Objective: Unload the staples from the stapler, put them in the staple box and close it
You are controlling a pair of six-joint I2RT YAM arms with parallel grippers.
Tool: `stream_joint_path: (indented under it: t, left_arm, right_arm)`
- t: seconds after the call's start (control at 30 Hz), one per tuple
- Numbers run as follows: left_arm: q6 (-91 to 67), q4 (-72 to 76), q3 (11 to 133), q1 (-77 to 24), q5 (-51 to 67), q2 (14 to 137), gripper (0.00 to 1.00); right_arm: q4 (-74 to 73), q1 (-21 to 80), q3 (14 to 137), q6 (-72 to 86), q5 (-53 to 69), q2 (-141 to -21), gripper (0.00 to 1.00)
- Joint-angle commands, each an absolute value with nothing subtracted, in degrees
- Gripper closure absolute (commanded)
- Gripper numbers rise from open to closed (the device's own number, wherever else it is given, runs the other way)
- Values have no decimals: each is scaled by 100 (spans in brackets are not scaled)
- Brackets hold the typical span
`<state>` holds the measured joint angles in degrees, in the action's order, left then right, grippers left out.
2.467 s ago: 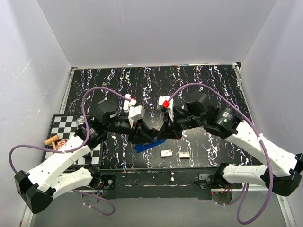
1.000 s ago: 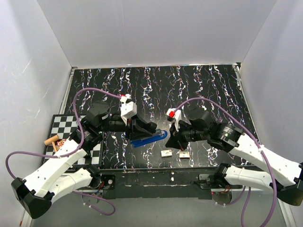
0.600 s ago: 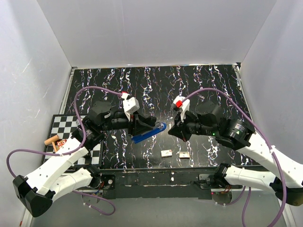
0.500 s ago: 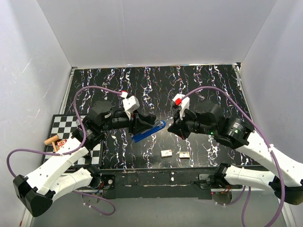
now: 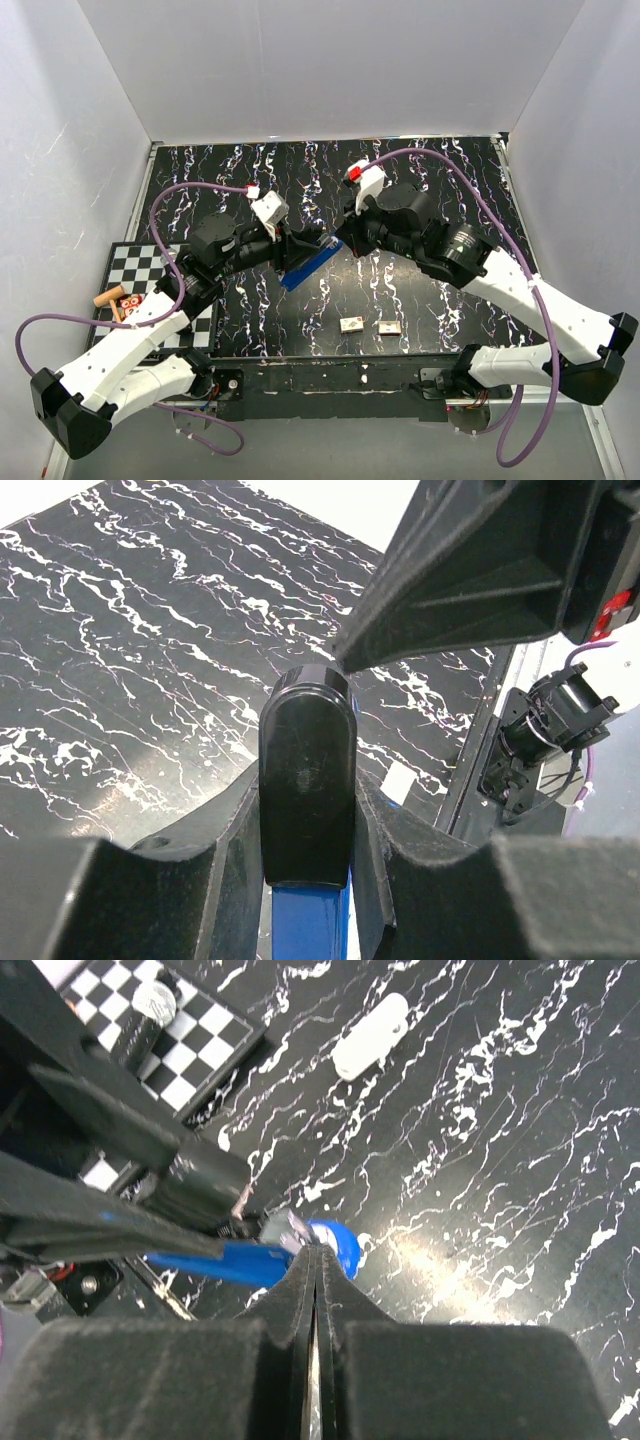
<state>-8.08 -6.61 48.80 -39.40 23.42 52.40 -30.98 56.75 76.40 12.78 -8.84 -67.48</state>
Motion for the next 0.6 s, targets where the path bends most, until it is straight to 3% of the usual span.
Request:
stream_joint_path:
  t: [0.0, 0.57]
  left_arm:
    - [-1028, -114, 4860, -3955, 2118, 5185, 100]
    - [-1046, -35, 4834, -3946, 1987, 5142, 100]
  right_arm:
    - [-2505, 5713, 8165, 1520, -1230, -6899, 99]
    - [-2197, 5722, 8297, 1784, -1064, -7435, 99]
